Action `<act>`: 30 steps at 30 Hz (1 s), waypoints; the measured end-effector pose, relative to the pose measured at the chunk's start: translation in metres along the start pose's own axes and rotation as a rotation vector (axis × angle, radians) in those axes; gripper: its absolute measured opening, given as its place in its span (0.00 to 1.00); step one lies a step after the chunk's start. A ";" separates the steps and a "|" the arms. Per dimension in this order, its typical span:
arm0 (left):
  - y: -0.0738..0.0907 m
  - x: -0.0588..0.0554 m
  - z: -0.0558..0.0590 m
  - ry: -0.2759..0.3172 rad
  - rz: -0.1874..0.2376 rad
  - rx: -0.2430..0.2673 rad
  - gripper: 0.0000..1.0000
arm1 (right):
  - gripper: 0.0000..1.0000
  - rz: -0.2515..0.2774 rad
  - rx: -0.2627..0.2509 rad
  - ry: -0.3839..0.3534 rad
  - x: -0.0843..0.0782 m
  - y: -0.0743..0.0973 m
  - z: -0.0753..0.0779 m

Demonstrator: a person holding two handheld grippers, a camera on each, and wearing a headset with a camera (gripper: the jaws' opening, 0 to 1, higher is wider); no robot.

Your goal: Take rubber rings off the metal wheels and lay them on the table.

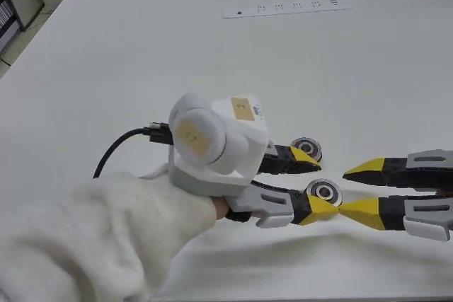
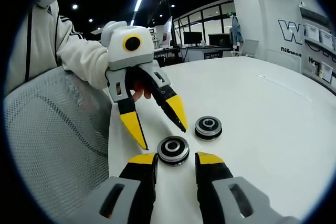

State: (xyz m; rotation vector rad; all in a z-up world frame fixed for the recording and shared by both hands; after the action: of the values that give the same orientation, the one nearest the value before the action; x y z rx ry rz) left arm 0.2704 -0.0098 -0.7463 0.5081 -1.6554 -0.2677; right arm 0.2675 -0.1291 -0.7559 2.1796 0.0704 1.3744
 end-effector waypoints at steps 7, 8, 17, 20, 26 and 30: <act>-0.004 -0.004 0.001 -0.002 -0.019 -0.005 0.28 | 0.22 -0.025 -0.002 0.009 -0.004 -0.002 0.001; -0.004 -0.004 0.001 -0.002 -0.020 -0.004 0.27 | 0.22 -0.030 -0.005 0.009 -0.005 -0.003 0.002; -0.006 -0.010 -0.002 0.020 -0.028 0.011 0.23 | 0.19 -0.036 -0.001 0.000 -0.007 -0.003 0.004; -0.007 -0.010 -0.002 0.020 -0.026 0.014 0.21 | 0.18 -0.039 0.001 0.000 -0.007 -0.004 0.003; -0.007 -0.012 -0.002 0.009 -0.016 0.015 0.16 | 0.17 -0.052 0.006 0.008 -0.008 -0.006 0.002; -0.007 -0.012 -0.002 0.001 -0.013 0.017 0.16 | 0.16 -0.052 0.004 0.007 -0.009 -0.006 0.002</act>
State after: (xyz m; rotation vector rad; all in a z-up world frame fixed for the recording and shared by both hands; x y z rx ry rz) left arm 0.2748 -0.0098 -0.7600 0.5312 -1.6547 -0.2631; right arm 0.2666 -0.1280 -0.7665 2.1609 0.1321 1.3538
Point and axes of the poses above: the centre of the closed fingertips' face, and the gripper's own axes: y roughly backward along the fingers, z roughly to its right, x roughly out of its top, the point moved 7 cm from there along y, roughly backward along the fingers, and after that the axes turned 14 degrees about -y, right-handed, at the moved point
